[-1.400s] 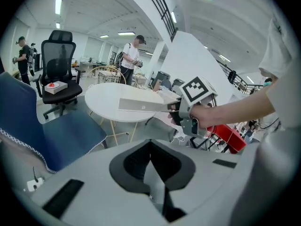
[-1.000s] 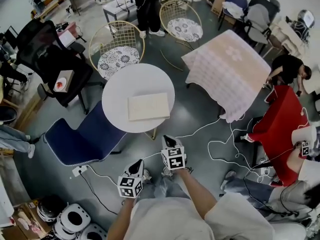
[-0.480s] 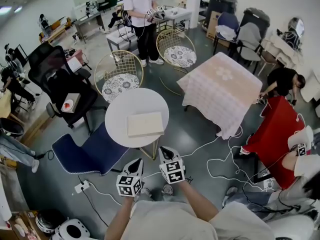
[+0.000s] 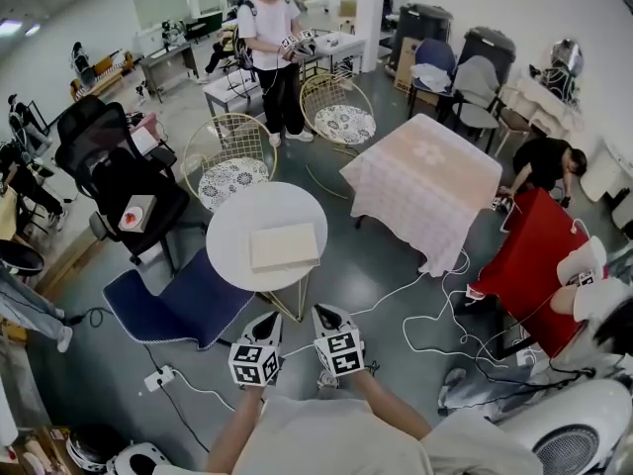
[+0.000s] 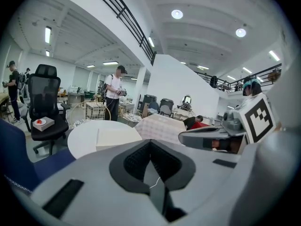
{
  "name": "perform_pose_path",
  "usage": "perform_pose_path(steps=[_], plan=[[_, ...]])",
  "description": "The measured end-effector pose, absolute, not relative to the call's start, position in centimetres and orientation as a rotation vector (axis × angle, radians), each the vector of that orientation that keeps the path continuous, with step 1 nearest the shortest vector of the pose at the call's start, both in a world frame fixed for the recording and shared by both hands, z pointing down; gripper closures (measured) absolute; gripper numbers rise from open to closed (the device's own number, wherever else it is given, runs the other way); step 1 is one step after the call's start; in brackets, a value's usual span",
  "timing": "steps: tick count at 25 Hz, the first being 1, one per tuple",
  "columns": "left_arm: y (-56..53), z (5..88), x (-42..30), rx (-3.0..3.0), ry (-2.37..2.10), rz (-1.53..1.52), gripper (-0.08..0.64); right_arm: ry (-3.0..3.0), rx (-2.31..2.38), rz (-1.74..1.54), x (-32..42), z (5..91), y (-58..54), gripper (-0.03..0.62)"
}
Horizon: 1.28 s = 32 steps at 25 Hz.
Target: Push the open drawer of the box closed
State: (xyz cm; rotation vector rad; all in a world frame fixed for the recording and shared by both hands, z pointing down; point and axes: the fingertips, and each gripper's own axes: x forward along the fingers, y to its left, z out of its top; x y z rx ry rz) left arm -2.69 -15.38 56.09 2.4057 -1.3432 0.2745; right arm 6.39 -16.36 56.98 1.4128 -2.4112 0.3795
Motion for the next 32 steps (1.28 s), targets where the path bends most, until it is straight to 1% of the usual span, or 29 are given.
perform_pose_path(steps=[8,16,23,32], plan=[[-8.9,57.2,-5.3,2.404,-1.309,0.277,0.548,-2.385,1.421,0.404,3.7,58.0,-8.9,0.577],[-2.5,58.7,-5.9,2.392,-1.268,0.287,0.548,-2.351,1.429,0.406,2.7,59.0,-2.5,0.577],[0.5,59.1,-7.1,2.384,-1.266,0.290,0.546,-2.334,1.448,0.405,2.2,59.2,0.8,0.577],[2.1,59.0,-6.5,2.397,-1.255,0.280,0.547,-2.325,1.457,0.392,2.5,59.3,2.1,0.577]])
